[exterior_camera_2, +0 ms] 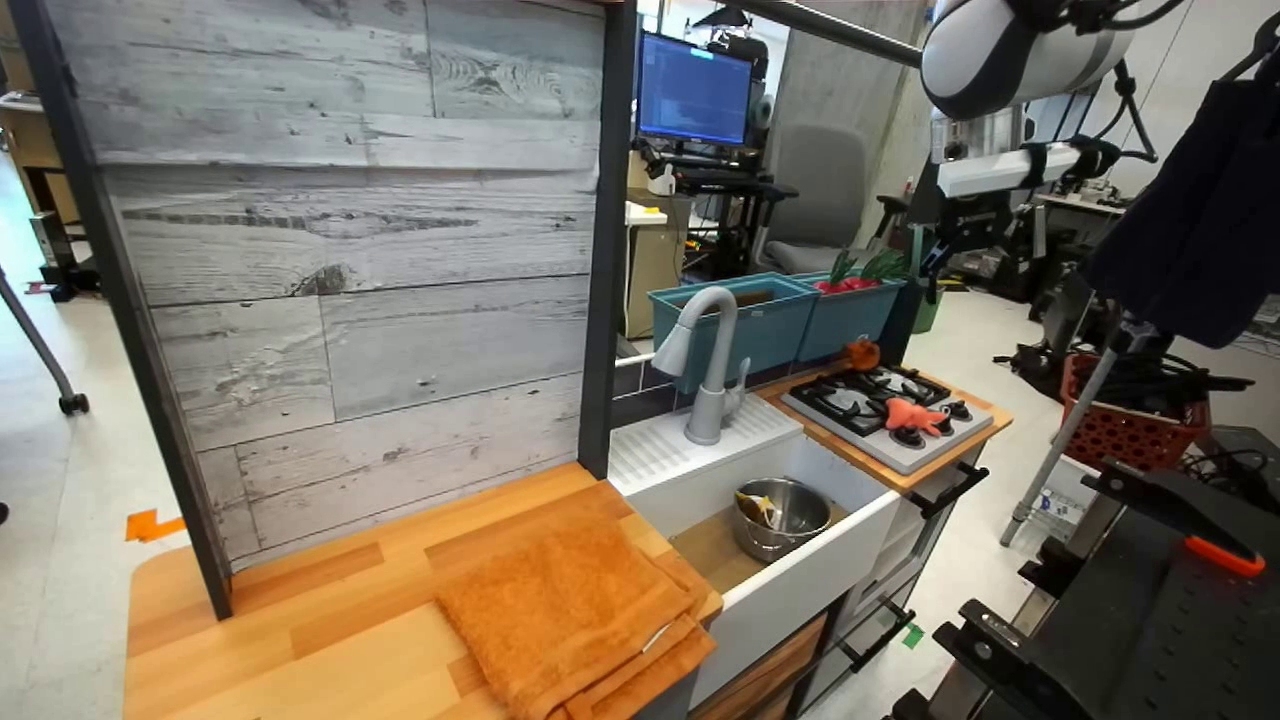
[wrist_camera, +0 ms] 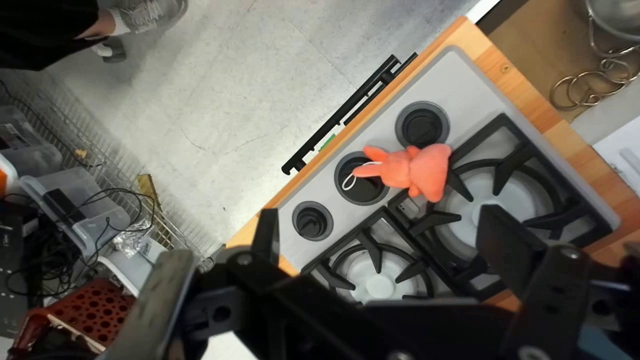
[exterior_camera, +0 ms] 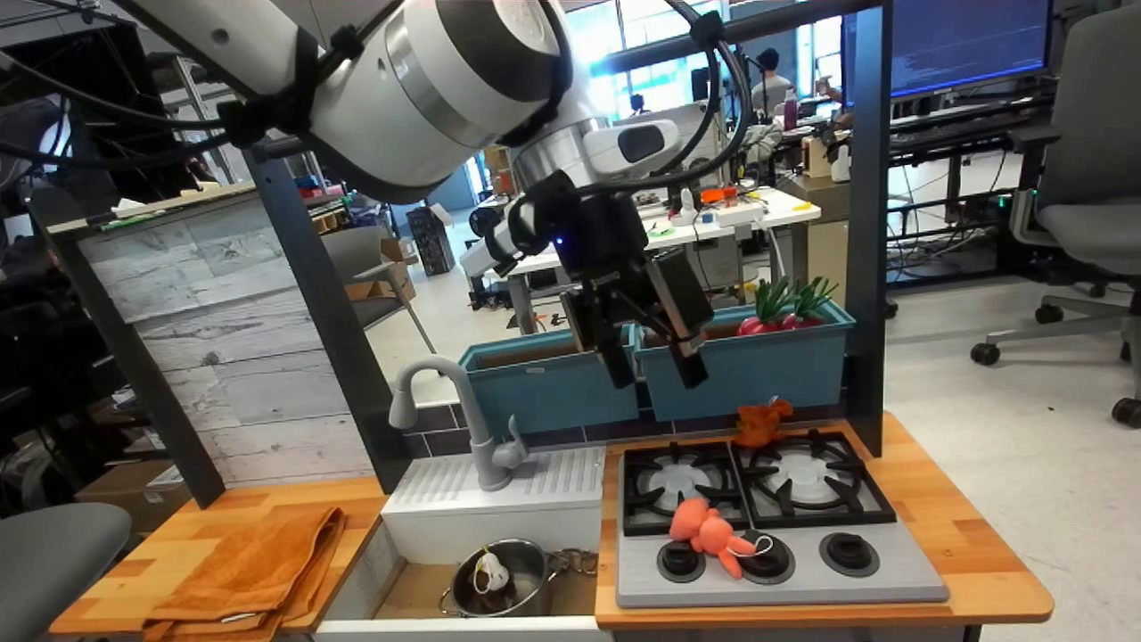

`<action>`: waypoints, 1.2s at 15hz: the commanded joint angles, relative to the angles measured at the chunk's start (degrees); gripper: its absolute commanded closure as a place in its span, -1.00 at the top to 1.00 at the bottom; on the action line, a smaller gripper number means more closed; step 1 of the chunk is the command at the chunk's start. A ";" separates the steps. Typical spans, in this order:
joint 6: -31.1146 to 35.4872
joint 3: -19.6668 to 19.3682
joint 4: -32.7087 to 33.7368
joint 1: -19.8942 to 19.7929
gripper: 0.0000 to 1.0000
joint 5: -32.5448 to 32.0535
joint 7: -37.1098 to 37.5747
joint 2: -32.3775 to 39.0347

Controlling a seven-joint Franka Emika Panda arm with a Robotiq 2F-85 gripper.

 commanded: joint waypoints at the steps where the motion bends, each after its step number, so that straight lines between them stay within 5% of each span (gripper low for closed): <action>1: -0.20 0.91 0.76 -0.77 1.00 -0.63 0.60 0.57; 8: -1.77 2.64 11.12 -4.83 1.00 3.46 2.66 10.54; 14: -20.52 2.08 27.70 -7.59 1.00 5.26 6.04 22.12; 15: -14.08 2.25 19.82 -7.21 1.00 4.56 4.12 18.28; 18: -17.64 1.99 24.22 -7.03 1.00 4.78 5.36 20.87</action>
